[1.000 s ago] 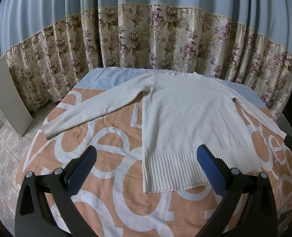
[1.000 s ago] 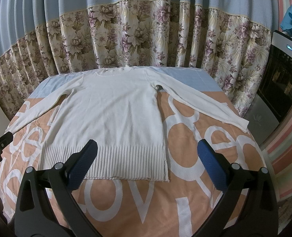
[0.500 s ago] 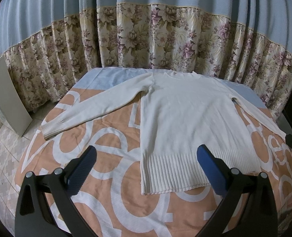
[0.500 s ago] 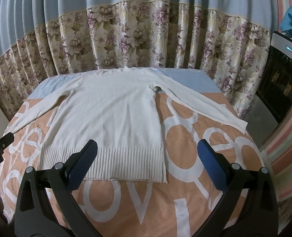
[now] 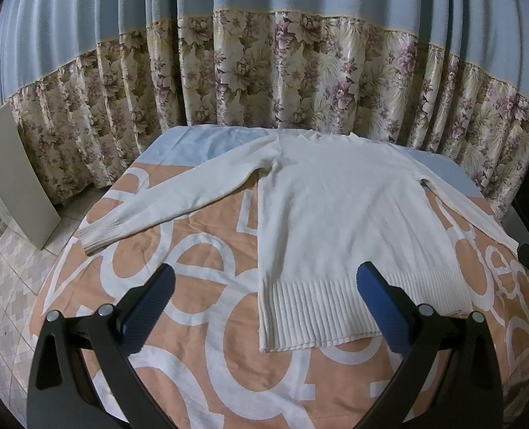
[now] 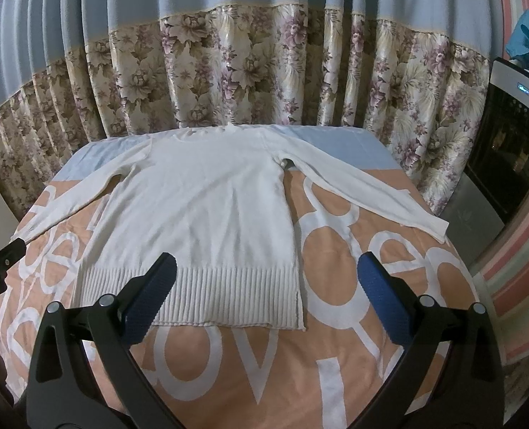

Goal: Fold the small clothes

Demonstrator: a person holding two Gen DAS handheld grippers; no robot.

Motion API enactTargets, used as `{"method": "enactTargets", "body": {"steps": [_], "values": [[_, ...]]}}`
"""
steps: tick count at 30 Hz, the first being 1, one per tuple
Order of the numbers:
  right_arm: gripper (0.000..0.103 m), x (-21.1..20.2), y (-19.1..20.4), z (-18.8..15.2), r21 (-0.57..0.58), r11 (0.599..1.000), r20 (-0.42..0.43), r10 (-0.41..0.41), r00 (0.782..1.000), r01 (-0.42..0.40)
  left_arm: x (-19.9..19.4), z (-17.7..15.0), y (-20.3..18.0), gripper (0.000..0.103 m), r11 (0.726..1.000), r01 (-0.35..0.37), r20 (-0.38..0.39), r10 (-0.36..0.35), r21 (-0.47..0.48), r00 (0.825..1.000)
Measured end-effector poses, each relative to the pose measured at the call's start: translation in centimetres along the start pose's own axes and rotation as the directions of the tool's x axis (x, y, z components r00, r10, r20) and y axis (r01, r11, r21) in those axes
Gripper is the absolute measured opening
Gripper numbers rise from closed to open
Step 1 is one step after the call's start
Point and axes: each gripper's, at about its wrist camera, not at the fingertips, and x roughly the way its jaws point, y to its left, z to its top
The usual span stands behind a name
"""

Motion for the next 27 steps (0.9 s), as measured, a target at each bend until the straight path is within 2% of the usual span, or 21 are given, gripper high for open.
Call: {"method": "enactTargets", "body": {"steps": [27], "values": [[0.100,0.03,0.17,0.06,0.000,1.000,-0.002,-0.002,1.000,0.002,0.03,-0.27,0.22,0.101,1.000,0.001,-0.002,-0.001,0.001,1.000]]}}
